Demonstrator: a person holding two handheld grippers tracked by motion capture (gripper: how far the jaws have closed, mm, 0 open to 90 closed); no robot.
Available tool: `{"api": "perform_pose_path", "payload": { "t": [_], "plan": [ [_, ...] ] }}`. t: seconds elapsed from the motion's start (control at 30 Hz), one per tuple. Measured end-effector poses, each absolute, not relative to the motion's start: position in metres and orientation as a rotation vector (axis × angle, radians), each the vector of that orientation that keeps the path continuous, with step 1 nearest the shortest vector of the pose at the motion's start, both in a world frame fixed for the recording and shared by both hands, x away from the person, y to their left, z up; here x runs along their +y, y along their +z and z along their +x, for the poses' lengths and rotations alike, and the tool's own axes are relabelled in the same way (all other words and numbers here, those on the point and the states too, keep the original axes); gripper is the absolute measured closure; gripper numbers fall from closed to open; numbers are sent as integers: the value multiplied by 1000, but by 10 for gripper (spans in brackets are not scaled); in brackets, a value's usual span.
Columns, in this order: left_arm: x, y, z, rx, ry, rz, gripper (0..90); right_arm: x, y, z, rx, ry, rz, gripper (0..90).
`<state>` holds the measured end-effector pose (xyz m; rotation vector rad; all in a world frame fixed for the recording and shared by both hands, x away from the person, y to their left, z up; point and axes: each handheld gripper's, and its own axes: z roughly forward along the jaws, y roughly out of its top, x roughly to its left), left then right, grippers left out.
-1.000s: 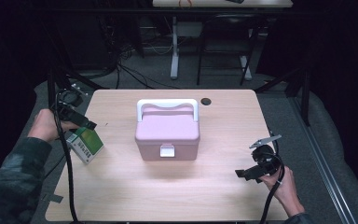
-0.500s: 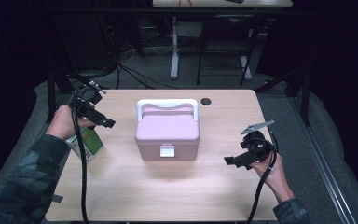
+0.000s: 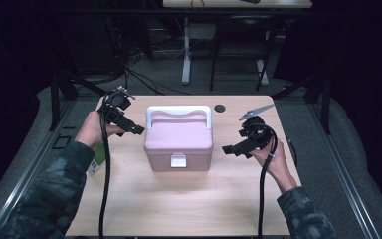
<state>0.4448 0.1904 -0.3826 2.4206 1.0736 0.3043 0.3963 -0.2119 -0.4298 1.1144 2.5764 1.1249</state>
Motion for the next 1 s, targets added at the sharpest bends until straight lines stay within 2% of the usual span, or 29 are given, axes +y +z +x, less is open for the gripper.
{"api": "perform_pose_path", "payload": {
  "t": [0.13, 0.23, 0.3, 0.37, 0.43, 0.63, 0.8, 1.0],
  "plan": [
    [177, -389, 454, 1031, 267, 2418, 67, -195, -420, 412, 2575, 1152, 1086, 0],
    [170, -395, 461, 1035, 238, 2418, 119, -182, -416, 424, 2571, 1128, 1084, 55],
    [167, -400, 465, 1039, 224, 2423, 153, -172, -412, 432, 2565, 1137, 1070, 136],
    [166, -405, 468, 1046, 206, 2405, 160, -165, -412, 440, 2561, 1118, 1086, 158],
    [165, -408, 470, 1043, 182, 2393, 208, -160, -413, 445, 2540, 1132, 1104, 276],
    [162, -415, 474, 1041, 123, 2335, 329, -151, -423, 458, 2500, 1090, 1177, 434],
    [165, -415, 472, 1061, 160, 2294, 427, -152, -426, 458, 2480, 1132, 1201, 591],
    [169, -414, 461, 1080, 211, 2253, 572, -150, -424, 452, 2438, 1134, 1174, 668]
  ]
}}
